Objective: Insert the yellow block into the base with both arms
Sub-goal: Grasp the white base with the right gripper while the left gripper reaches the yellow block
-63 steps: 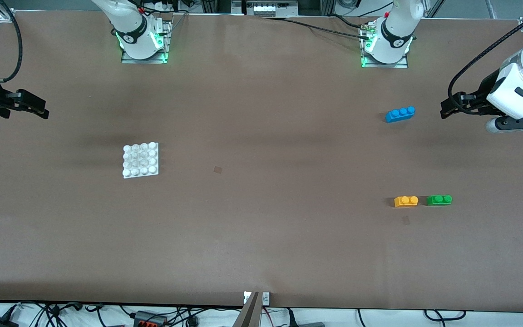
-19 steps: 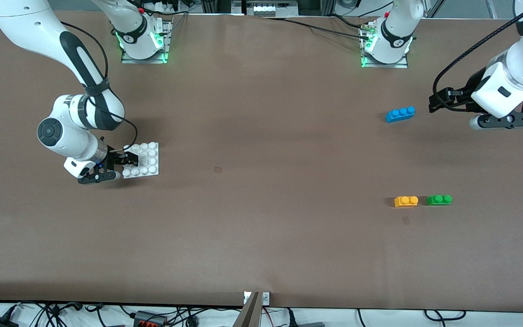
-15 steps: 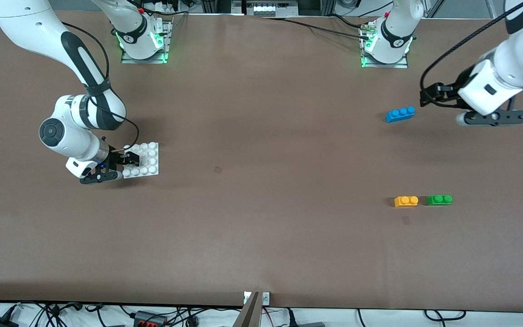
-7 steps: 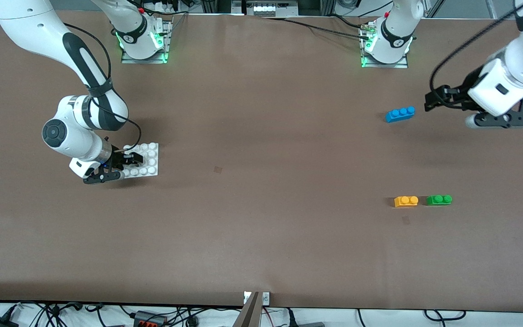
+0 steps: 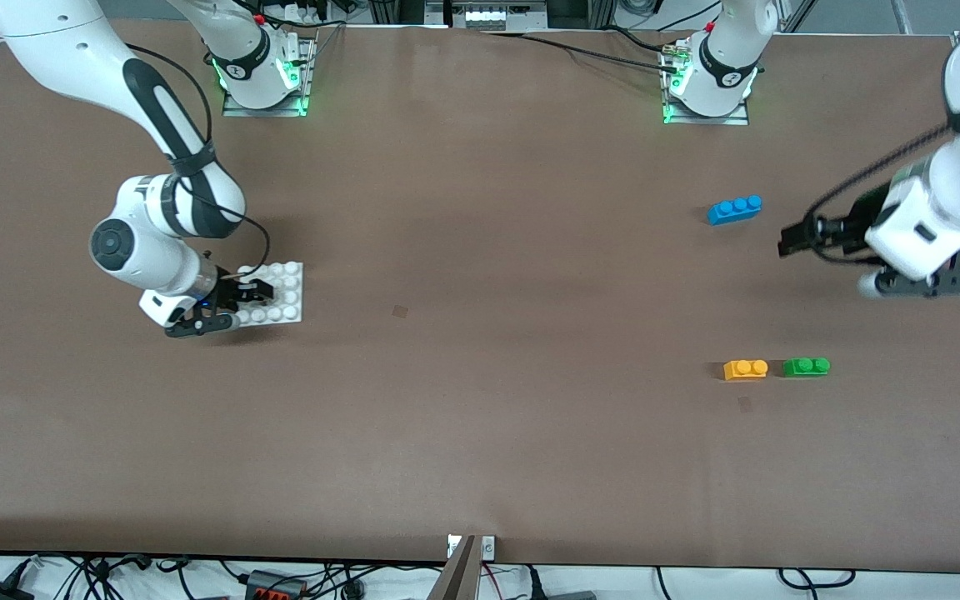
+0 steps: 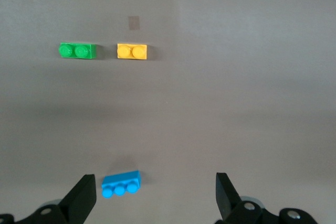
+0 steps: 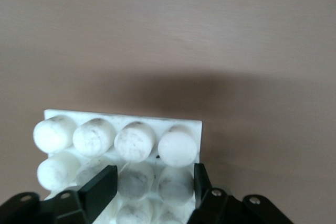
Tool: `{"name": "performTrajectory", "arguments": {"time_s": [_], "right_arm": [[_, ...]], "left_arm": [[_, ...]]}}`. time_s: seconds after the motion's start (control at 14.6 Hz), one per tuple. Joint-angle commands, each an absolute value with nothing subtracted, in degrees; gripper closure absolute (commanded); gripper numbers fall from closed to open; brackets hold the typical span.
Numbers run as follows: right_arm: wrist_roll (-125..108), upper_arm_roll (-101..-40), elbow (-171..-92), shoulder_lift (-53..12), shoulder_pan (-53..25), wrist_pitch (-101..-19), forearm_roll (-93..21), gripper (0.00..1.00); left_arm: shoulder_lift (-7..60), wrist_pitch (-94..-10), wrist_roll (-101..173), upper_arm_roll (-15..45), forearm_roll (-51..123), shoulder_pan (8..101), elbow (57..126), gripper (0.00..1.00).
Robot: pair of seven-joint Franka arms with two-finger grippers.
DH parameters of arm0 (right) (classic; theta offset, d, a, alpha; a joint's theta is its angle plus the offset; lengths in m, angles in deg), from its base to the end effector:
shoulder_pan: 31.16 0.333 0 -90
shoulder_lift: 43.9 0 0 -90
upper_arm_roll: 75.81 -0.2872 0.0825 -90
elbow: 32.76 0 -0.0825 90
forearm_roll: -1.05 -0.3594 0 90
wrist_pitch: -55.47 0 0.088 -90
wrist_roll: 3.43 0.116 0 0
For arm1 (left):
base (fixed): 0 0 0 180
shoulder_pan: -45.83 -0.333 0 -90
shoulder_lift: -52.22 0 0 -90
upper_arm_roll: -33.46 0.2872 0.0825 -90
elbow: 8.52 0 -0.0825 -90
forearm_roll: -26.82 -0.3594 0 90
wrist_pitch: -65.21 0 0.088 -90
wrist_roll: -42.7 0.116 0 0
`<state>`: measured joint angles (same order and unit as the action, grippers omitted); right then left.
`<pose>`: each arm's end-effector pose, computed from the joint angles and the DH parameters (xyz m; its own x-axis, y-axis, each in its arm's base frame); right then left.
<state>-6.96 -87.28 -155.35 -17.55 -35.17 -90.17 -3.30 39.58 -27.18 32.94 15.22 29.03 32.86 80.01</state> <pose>0.5352 0.0728 0.1724 0.9925 0.1127 -0.0482 0.1056 -0.9858 -0.1307 0.5780 -0.0430 0.4847 0.9844 0.0775 -0.1578 0.0911 -0.9926 0.0807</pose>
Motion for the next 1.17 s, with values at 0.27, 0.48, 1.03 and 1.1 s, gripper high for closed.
{"name": "performTrajectory", "arguments": {"time_s": [0.27,0.48,1.03,1.1], "right_arm": [[14.39,-91.28,-139.48,-4.99,-21.34,-90.51,-4.23,0.59],[22.65,-91.28,-131.14,1.43,-14.74,-90.60,-4.23,0.59],[30.75,-91.28,-114.77,12.60,-1.20,-91.22,-4.14,0.58],[30.58,-91.28,-114.50,12.61,-0.40,-91.30,-4.14,0.58]], "left_arm": [[35.00,-25.65,33.56,14.39,25.59,31.85,78.23,0.00],[36.22,-30.66,33.56,14.12,24.36,30.71,83.31,0.00],[35.79,-57.62,36.64,14.39,24.19,30.62,98.78,0.00],[35.00,-62.27,36.73,14.56,23.75,30.62,101.23,0.00]]}}
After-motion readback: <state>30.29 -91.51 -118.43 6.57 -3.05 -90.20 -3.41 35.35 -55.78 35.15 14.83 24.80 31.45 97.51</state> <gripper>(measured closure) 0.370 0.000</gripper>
